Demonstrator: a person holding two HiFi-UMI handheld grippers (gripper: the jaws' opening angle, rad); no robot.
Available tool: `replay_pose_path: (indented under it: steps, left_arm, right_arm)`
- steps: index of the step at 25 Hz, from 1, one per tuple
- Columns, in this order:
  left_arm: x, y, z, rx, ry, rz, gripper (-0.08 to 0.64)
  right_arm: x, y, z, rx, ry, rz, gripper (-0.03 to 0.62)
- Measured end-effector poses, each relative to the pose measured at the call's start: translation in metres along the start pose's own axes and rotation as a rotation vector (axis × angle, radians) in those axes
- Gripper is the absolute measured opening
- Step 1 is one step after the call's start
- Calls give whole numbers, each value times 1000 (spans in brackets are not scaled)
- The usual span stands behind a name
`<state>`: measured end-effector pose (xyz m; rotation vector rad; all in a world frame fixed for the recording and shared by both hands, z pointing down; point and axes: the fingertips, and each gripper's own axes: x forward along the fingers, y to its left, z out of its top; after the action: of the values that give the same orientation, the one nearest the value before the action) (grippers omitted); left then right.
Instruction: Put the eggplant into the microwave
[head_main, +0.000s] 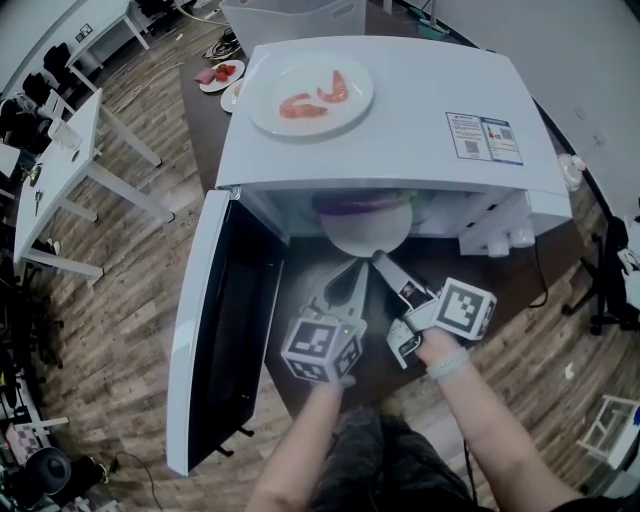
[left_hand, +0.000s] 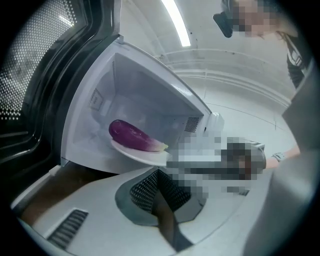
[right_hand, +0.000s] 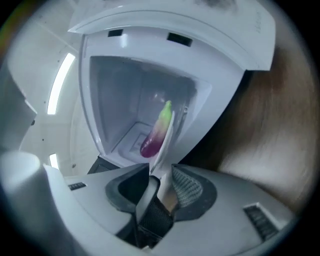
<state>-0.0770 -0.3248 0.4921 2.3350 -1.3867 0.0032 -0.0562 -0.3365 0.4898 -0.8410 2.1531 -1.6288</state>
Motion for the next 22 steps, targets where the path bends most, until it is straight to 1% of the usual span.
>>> replay_pose_path:
  steps: [1, 2, 3, 4, 5, 7, 8, 9, 10, 12, 14, 18, 22]
  left_arm:
    - [0, 1, 0, -1, 0, 2, 0]
    - [0, 1, 1, 0, 0, 5, 0]
    - [1, 1, 1, 3, 0, 10, 0]
    - [1, 2, 1, 6, 0, 17, 0]
    - [1, 2, 1, 9, 0, 26, 0]
    - [3, 1, 1, 10, -2, 42, 0]
    - [4, 0, 1, 9, -4, 48, 0]
    - [5, -1, 0, 7, -5, 51, 0]
    - [5, -2, 1, 5, -6, 54, 0]
    - [6, -1, 1, 4, -8, 57, 0]
    - [5, 1, 1, 5, -4, 59, 0]
    - [0, 5, 1, 5, 1, 72, 0]
    - [-3, 11, 6, -2, -21, 93, 0]
  right_arm:
    - [-6, -5, -2, -55, 14, -39, 146]
    - [-12, -10, -3, -131, 26, -92, 118]
    - [-17, -15, -3, -226, 36, -140, 77]
    - [-19, -15, -1, -332, 42, -173, 34]
    - [-20, -13, 1, -442, 48, -195, 4]
    - [-19, -6, 2, -646, 65, -235, 3]
    - [-17, -2, 0, -727, 78, -254, 3]
    - [-14, 1, -2, -788, 93, -271, 3]
    - [-12, 3, -3, -828, 104, -283, 3]
    - [-8, 6, -4, -874, 114, -297, 3]
    - [-6, 7, -4, -897, 118, -300, 3]
    - [-1, 9, 0, -893, 110, -301, 2]
    - [6, 9, 3, -889, 105, -304, 3]
